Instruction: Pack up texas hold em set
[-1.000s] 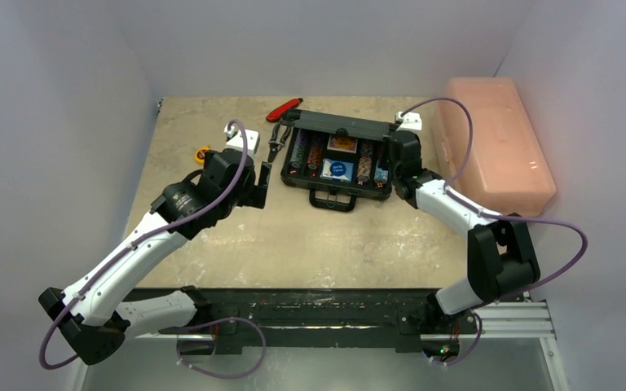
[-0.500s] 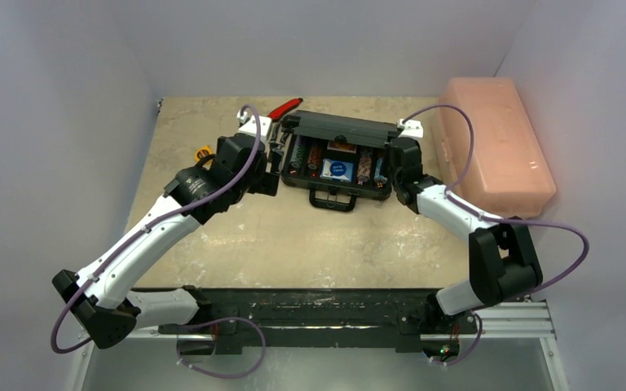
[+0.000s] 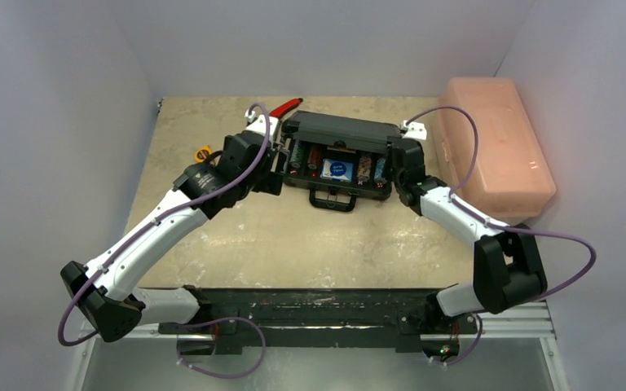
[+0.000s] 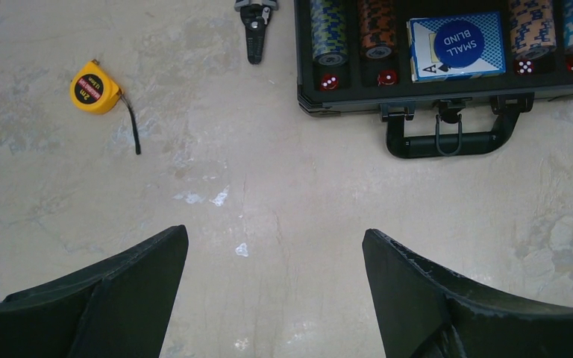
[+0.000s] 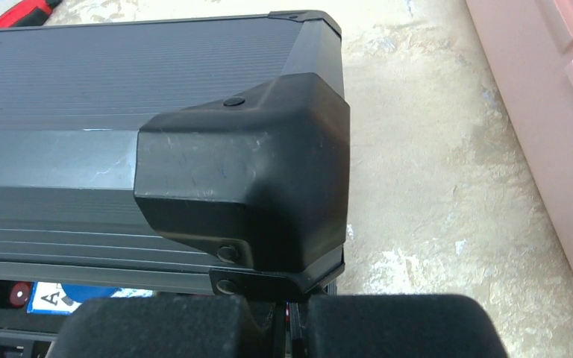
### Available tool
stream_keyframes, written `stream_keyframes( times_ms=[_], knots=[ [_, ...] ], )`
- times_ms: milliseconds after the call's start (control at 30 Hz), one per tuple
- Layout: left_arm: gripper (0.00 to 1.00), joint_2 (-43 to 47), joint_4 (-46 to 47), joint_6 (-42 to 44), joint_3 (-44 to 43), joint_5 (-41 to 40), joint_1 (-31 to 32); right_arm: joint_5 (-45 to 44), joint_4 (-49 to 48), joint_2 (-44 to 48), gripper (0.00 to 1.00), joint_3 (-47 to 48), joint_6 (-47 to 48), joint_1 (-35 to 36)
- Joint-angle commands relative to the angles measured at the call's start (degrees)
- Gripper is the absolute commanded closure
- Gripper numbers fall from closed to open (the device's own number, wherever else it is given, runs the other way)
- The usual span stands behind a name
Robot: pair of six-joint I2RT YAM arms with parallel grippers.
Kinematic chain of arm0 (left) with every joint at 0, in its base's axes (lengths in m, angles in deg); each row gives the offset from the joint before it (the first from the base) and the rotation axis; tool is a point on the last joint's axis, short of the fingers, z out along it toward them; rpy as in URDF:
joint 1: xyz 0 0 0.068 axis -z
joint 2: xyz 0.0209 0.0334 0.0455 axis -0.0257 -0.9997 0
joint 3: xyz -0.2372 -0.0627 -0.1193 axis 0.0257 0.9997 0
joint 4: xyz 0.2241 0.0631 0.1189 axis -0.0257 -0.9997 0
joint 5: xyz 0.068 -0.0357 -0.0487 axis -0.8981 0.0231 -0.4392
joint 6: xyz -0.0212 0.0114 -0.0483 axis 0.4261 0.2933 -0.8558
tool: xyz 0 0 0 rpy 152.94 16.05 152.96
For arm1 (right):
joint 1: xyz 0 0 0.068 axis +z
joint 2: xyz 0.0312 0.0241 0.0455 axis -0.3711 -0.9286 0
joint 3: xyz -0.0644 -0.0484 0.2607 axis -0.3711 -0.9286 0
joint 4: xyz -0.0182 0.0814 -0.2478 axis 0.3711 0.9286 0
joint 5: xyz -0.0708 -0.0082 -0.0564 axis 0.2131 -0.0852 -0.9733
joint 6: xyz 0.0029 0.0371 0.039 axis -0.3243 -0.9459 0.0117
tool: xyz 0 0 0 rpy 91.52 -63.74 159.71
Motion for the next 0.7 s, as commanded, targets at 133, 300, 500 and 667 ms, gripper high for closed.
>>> stream_keyframes(
  times_ms=[133, 300, 500, 667],
  knots=[
    [0.12, 0.96, 1.74, 1.3, -1.78, 0.33, -0.79, -1.45, 2.01, 4.46, 1.0, -0.14, -2.93, -0.05],
    [0.12, 1.3, 1.94, 1.13, -0.75, 0.47, -0.92, -3.12, 4.89, 6.92, 1.0, -0.27, -4.03, -0.06],
    [0.12, 1.94, 1.92, 0.88, 0.21, 0.45, -1.23, -3.65, 9.6, 12.32, 1.0, 1.41, -3.53, -0.04],
    [0.12, 2.63, 1.67, 0.6, 0.32, 2.19, -1.66, -8.73, 19.26, 16.16, 0.95, 7.54, -6.2, -0.09]
  ],
)
